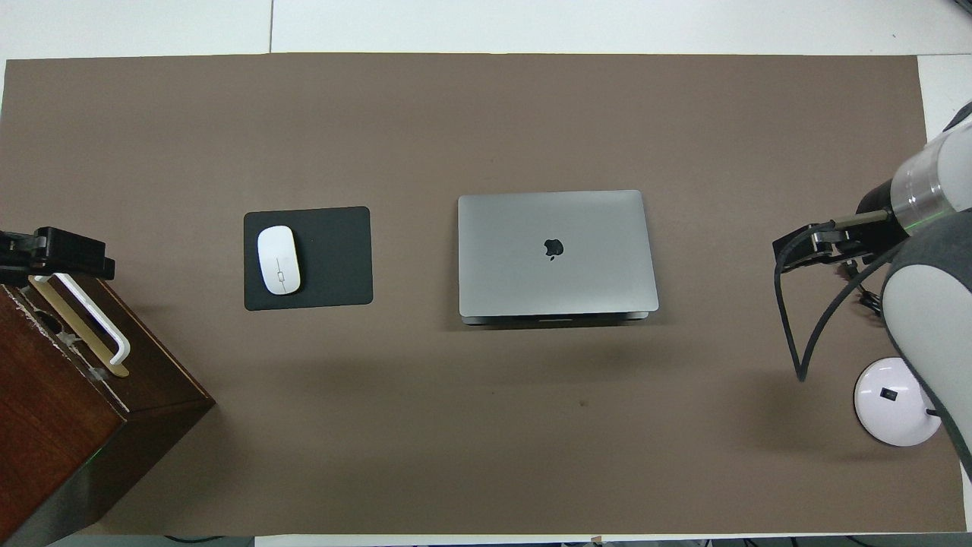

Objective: Close laptop with both arms

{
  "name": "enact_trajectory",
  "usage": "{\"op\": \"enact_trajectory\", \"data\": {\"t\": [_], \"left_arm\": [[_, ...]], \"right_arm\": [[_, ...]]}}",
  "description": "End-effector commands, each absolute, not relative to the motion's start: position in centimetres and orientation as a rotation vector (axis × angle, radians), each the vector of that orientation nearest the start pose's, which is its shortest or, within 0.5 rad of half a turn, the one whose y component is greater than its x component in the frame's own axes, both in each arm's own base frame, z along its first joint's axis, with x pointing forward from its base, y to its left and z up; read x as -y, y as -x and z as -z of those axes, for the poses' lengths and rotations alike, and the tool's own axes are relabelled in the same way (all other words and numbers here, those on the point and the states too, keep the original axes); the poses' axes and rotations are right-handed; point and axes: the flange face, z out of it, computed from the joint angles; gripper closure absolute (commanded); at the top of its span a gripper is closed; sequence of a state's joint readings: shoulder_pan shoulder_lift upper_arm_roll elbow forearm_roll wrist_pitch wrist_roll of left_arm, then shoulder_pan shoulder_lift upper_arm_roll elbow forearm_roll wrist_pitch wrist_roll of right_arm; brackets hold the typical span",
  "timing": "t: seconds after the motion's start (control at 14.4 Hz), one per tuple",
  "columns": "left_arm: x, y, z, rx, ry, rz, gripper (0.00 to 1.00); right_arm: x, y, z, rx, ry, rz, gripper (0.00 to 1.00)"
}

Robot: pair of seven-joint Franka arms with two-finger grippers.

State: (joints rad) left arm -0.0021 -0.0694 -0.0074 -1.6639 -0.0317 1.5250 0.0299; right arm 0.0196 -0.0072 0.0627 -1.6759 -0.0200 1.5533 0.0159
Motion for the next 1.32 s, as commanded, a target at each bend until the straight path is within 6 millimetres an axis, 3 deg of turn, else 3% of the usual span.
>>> {"op": "enact_trajectory", "data": {"t": [0.0,0.14,0.83,1.25], "left_arm": [[0.2,-53.7,-61.9,-0.099,3.152,-0.041,0.0],[0.1,-54.7,-62.0,-0.089,3.147,0.029,0.0],[-0.3,-54.8,-62.0,-0.018,3.161,0.064,0.0],[-0.4,-54.7,-62.0,-0.015,3.161,0.059,0.0]], "right_arm": [[-3.8,-54.0,-58.0,0.083,3.152,-0.154,0.0],[-3.8,-54.0,-57.9,0.083,3.152,-0.156,0.0],[-4.0,-54.1,-58.8,0.078,3.155,-0.125,0.0],[-2.9,-54.2,-58.8,0.054,3.153,-0.128,0.0]]}}
